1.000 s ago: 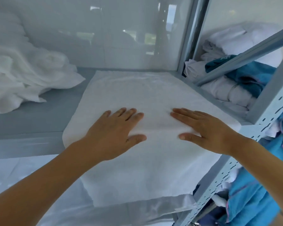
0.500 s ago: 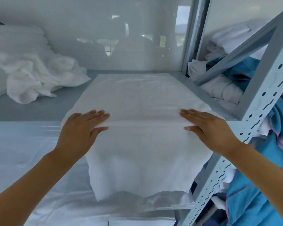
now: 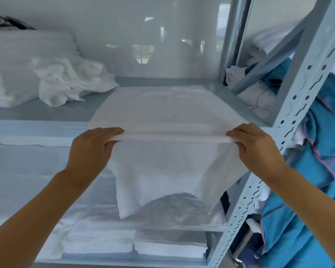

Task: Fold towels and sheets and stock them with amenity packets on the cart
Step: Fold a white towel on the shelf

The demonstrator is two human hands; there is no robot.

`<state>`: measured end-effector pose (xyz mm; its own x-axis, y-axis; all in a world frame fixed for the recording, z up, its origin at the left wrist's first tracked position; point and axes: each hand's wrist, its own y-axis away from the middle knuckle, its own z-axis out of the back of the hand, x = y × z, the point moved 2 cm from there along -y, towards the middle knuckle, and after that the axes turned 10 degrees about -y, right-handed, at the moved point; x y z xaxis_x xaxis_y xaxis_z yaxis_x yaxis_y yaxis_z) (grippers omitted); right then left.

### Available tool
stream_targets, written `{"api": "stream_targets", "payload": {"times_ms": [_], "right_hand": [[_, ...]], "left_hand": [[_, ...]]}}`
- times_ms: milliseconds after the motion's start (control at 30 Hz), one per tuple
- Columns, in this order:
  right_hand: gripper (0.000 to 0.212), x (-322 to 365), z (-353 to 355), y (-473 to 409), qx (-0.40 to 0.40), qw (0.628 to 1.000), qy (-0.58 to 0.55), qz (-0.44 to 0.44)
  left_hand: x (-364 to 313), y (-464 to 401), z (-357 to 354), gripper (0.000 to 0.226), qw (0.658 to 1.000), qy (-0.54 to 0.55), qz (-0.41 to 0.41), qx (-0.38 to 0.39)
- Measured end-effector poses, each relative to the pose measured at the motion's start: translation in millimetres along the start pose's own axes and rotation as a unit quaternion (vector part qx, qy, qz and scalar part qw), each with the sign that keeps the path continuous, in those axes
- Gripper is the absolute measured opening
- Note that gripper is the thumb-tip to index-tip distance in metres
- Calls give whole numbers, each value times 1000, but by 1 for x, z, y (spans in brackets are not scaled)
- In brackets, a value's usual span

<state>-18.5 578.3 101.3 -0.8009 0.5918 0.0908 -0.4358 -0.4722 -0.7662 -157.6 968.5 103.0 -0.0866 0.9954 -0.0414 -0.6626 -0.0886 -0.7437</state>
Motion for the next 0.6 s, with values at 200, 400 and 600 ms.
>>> {"api": "stream_targets", "payload": {"times_ms": [200,400,600], "right_hand": [[22,44,36,4,31,998,46,-11],[19,95,67,24,33,995,64,-64],[12,146,103,57,55,990,32,-128]], "left_hand": [[30,16,32,27,996,45,-48,-55],[80,38,51,14,999,44,6,9],[84,64,60,11,994,98,-16,36]]}}
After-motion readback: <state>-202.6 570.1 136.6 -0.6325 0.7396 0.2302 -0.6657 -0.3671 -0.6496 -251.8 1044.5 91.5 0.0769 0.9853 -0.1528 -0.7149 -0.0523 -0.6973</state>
